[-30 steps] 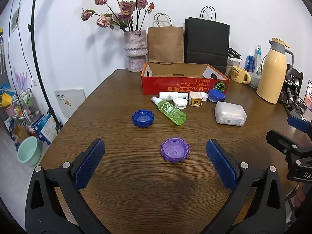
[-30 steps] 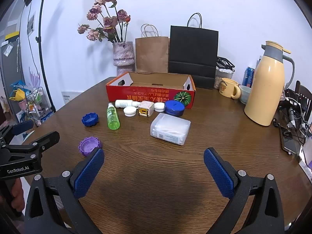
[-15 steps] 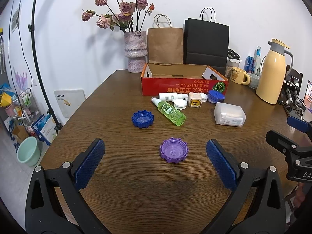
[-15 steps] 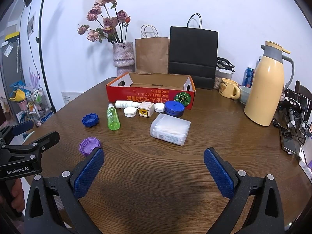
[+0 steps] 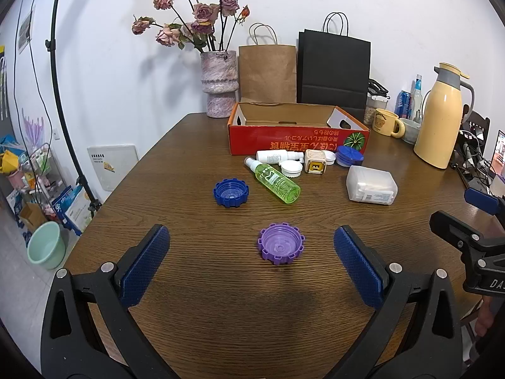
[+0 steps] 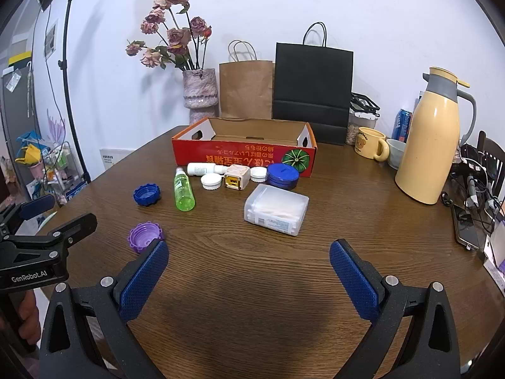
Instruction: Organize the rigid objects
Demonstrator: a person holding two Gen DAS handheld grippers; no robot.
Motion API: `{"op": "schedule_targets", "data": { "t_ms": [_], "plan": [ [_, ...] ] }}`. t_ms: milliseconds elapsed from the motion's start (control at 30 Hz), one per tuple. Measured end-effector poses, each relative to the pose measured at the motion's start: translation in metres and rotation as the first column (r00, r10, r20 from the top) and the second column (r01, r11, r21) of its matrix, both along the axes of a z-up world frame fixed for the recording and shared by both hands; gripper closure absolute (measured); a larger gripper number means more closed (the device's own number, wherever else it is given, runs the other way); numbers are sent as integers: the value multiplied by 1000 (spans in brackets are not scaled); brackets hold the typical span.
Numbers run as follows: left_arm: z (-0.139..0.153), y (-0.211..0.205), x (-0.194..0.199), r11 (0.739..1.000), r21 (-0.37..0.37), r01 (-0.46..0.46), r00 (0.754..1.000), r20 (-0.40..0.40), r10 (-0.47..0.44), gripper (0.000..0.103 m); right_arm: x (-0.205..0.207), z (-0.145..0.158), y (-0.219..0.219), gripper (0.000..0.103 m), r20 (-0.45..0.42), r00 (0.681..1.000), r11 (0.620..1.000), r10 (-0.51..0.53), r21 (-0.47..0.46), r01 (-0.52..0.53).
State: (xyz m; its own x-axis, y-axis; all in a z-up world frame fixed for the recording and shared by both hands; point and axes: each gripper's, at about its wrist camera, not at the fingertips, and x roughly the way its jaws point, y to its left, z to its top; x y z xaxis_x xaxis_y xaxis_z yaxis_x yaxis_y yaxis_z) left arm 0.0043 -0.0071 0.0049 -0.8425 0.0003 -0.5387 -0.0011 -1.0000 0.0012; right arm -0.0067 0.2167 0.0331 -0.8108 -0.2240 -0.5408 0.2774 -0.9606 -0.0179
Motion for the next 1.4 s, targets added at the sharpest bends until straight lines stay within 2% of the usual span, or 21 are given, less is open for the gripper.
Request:
{"op": "schedule_targets", "data": {
  "t_ms": [1400],
  "plan": [
    [0, 2, 3, 1000, 3, 2, 1000, -13, -2, 0, 2, 3, 0, 0, -7, 1000, 1000, 1, -1, -1]
  ]
}}
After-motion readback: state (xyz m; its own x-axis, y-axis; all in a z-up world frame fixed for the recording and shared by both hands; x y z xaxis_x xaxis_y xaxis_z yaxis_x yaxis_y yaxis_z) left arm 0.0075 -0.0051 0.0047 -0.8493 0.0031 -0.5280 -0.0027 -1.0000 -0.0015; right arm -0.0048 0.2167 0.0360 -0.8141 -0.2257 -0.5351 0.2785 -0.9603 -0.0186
